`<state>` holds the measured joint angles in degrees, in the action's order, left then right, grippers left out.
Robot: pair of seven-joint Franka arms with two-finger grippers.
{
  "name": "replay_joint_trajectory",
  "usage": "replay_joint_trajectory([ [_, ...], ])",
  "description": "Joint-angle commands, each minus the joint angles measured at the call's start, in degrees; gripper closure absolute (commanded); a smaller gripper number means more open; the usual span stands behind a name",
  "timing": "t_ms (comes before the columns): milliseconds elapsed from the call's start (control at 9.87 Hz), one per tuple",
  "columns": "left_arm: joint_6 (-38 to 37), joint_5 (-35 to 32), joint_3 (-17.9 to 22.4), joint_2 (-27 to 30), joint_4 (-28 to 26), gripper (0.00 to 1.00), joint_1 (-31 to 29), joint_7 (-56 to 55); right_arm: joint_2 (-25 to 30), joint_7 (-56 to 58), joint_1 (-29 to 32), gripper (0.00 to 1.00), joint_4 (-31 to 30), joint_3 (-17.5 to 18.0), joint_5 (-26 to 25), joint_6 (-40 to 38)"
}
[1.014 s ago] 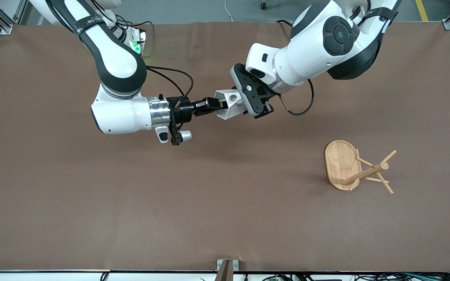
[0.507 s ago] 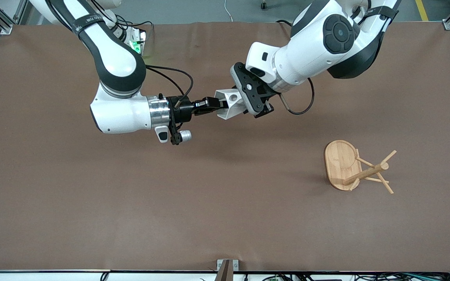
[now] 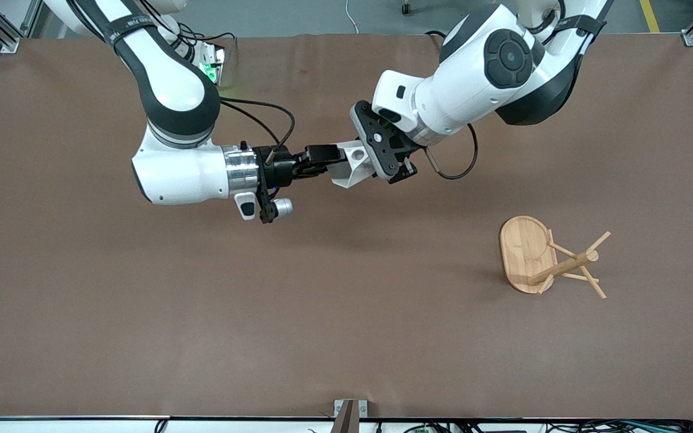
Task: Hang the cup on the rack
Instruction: 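Open the right gripper to release the cup to the left gripper, then carry the cup with the left gripper while the right gripper withdraws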
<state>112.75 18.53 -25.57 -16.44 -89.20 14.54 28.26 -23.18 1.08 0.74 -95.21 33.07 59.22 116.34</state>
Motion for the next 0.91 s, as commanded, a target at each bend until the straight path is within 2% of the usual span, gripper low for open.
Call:
replay_joint_trajectory([
  [0,1.3,-1.7,-0.1,-1.2,-1.4,1.00,0.6,0.0,1.1,-1.3,1.1,0.00,-0.2,-3.7,-10.6,-2.6],
  [203,1.3,-1.7,-0.1,-1.3,-1.4,1.00,0.5,-0.6,1.4,-1.4,1.2,0.00,-0.2,-9.2,-19.5,-5.3],
  [405,1.4,-1.7,0.1,-1.3,-1.6,0.99,0.3,-7.2,2.2,-0.7,2.1,0.00,0.1,-16.8,-29.2,-9.4],
  [507,1.4,-3.6,0.3,-1.1,-1.5,0.99,0.1,-13.1,2.2,-0.5,2.2,0.00,0.5,-21.9,-32.1,-11.9],
  [608,1.4,-7.6,0.3,-1.1,-1.1,0.99,-0.1,-20.7,2.2,0.5,2.3,0.00,0.5,-27.2,-32.9,-12.0],
  [811,1.2,-10.8,0.6,-1.1,-0.6,0.99,-1.1,-32.0,2.2,13.0,2.4,0.00,0.7,-36.7,-34.9,-12.5],
])
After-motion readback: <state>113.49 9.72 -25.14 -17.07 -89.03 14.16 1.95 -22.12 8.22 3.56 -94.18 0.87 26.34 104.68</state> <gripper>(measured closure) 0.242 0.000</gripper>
